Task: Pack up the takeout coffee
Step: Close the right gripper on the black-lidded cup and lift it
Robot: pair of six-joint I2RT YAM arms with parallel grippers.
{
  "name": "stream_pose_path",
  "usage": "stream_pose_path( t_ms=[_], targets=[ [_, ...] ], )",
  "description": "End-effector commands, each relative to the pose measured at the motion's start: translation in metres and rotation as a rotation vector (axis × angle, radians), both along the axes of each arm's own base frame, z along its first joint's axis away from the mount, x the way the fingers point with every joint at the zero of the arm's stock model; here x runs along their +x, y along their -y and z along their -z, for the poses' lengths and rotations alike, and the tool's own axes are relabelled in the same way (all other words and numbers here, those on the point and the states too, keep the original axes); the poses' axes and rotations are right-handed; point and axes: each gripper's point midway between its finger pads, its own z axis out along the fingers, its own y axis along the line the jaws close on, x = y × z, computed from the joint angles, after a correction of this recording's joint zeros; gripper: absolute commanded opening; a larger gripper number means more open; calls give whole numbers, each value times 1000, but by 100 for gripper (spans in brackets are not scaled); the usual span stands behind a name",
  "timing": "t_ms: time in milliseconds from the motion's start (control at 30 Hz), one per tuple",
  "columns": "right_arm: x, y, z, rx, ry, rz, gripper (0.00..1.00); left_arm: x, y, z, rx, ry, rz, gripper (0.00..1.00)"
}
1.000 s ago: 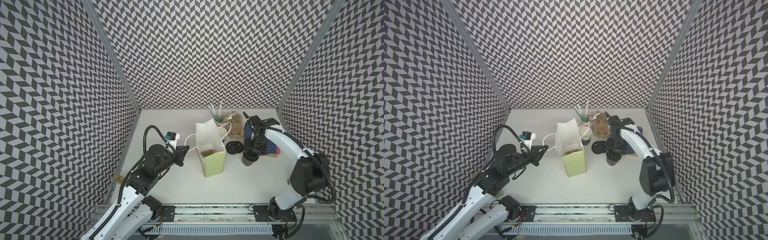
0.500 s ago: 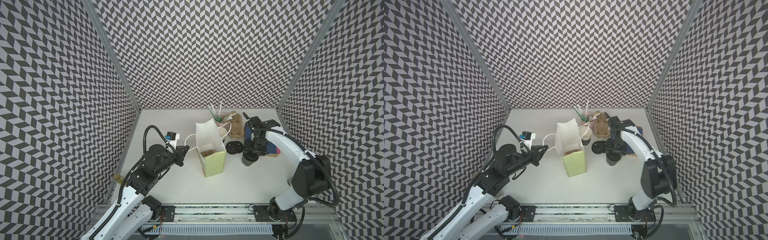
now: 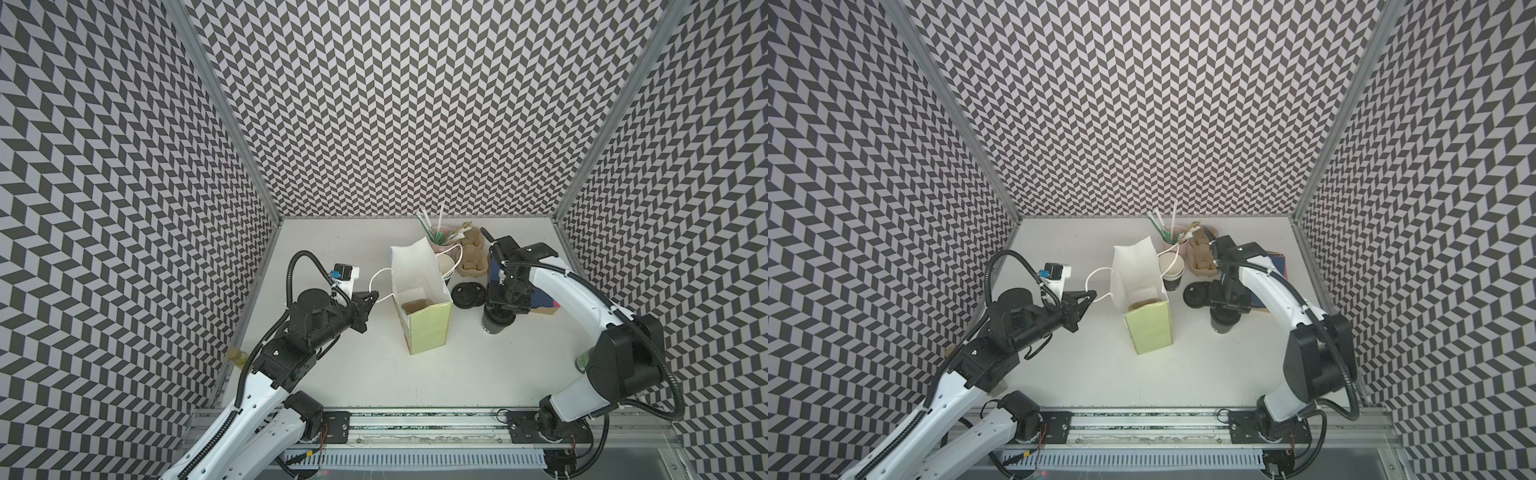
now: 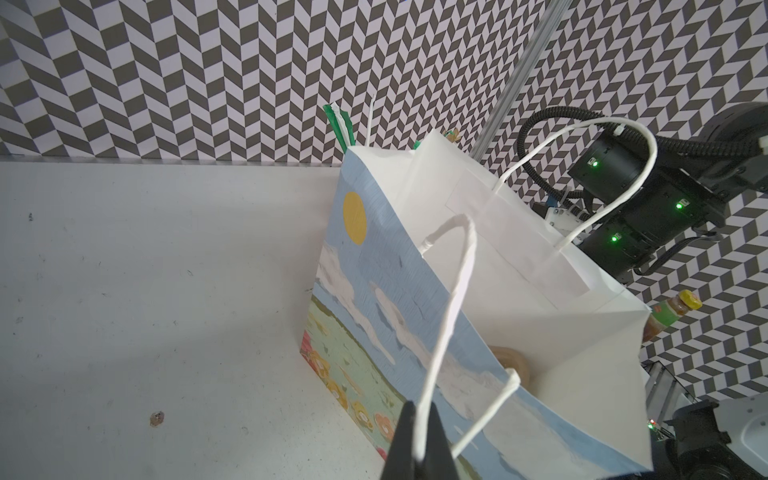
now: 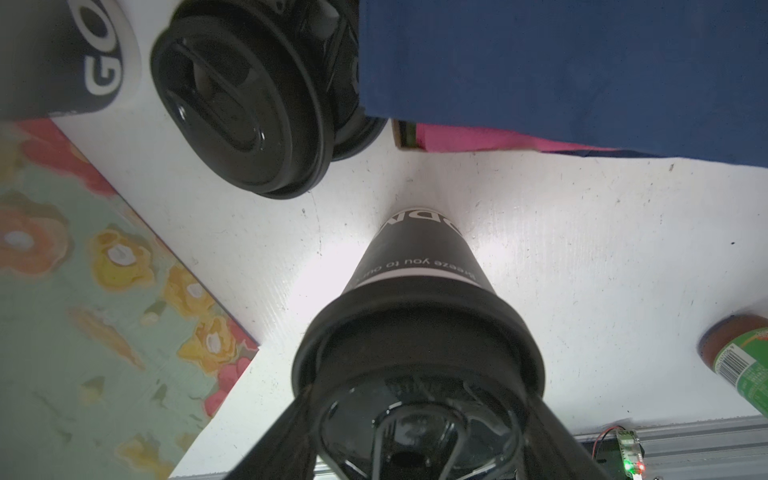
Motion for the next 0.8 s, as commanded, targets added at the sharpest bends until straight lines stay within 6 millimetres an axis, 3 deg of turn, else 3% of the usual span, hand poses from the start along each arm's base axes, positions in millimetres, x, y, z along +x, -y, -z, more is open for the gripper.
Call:
stream_pose_path(
  t_ms=[0,533,667,767],
  targets=[
    [-17,-4,-8,13,-9,-26,0,-2,0,2,18,-6,5,0],
    [-48,-37,-69,258,122,-106,0,-1,1,4,21,-13,8,0],
    [-54,-46,-89,302,180,-135,0,-1,1,4,21,-12,6,0],
    [-54,-48,-115,339,262,-145,0,-1,1,4,21,-11,6,0]
  ],
)
